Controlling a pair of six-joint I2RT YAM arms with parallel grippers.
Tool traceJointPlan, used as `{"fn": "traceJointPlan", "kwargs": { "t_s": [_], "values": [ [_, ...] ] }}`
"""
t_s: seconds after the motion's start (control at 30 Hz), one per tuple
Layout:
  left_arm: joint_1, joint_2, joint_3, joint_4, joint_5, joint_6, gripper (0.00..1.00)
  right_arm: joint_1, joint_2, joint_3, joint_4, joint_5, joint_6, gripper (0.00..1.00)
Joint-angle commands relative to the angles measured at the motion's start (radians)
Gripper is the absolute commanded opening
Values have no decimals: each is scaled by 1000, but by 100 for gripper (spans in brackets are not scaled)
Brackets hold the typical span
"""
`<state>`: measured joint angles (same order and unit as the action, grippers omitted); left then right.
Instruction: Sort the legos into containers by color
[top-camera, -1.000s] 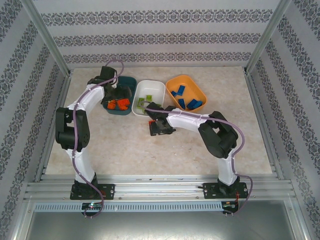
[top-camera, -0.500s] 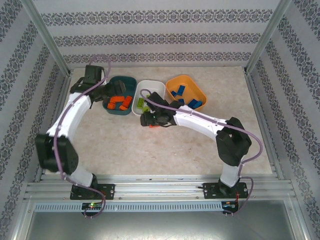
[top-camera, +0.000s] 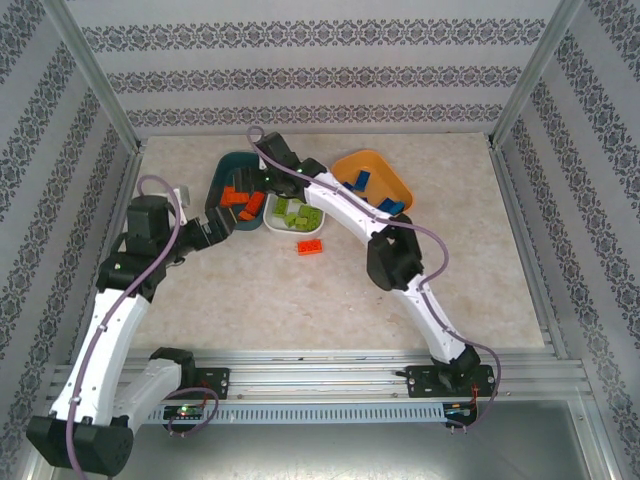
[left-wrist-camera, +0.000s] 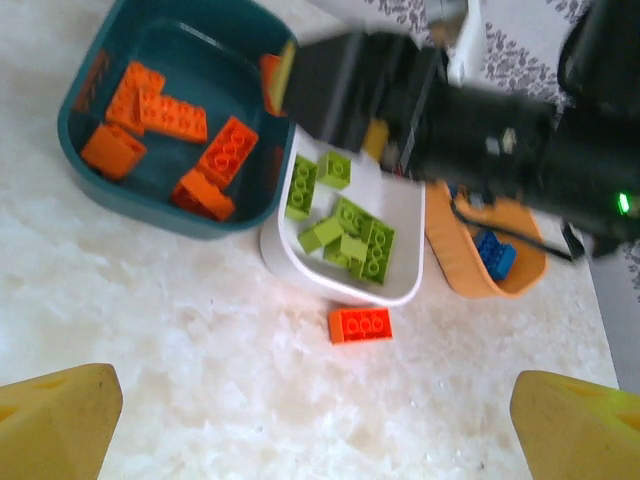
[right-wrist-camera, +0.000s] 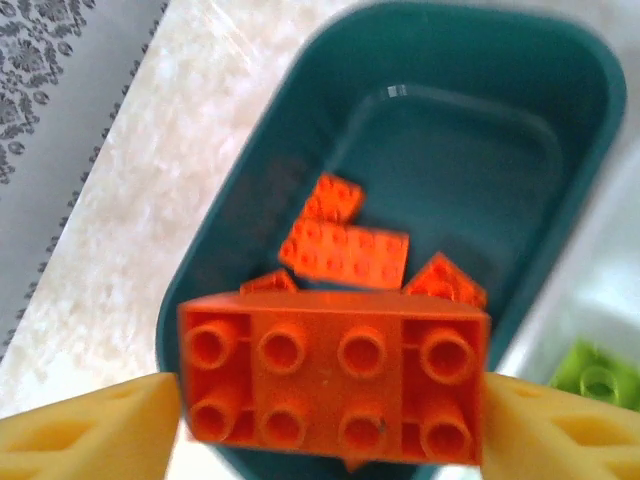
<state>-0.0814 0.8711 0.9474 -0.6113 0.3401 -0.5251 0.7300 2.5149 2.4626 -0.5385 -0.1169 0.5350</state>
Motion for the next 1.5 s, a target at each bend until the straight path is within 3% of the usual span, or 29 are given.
{"fn": "traceJointPlan", "kwargs": {
  "t_s": [0.0, 0.07, 0.17, 0.43, 0.67, 0.87, 1.17, 1.47],
  "values": [
    [-15, -35, -43, -42, 35, -13, 100, -7, 89, 225, -116, -4, -35, 82],
    [-17, -43, -53, -51, 38, -1, 100, -14, 82, 252, -115, -10, -24, 83],
    [-39, -37, -59, -25, 39, 2, 100, -19, -27, 132, -64, -6, -22, 83],
    [-291, 103, -53, 37, -108, -4, 100, -46, -509, -480, 143, -12, -27, 86],
    [-380, 214, -110, 181, -138, -119, 100, -105, -900, -960, 246, -60, -12, 89],
    [-528, 360, -56, 221, -241, -140, 100, -136, -1159, -1260, 243, -46, -26, 97],
    [-652, 544, 11, 255, -330, -160, 100, -212, -1436, -1601, 202, -77, -18, 98],
    [-704, 706, 116, 225, -405, -155, 100, -274, -1532, -1771, 219, -124, 19, 98]
  ]
}}
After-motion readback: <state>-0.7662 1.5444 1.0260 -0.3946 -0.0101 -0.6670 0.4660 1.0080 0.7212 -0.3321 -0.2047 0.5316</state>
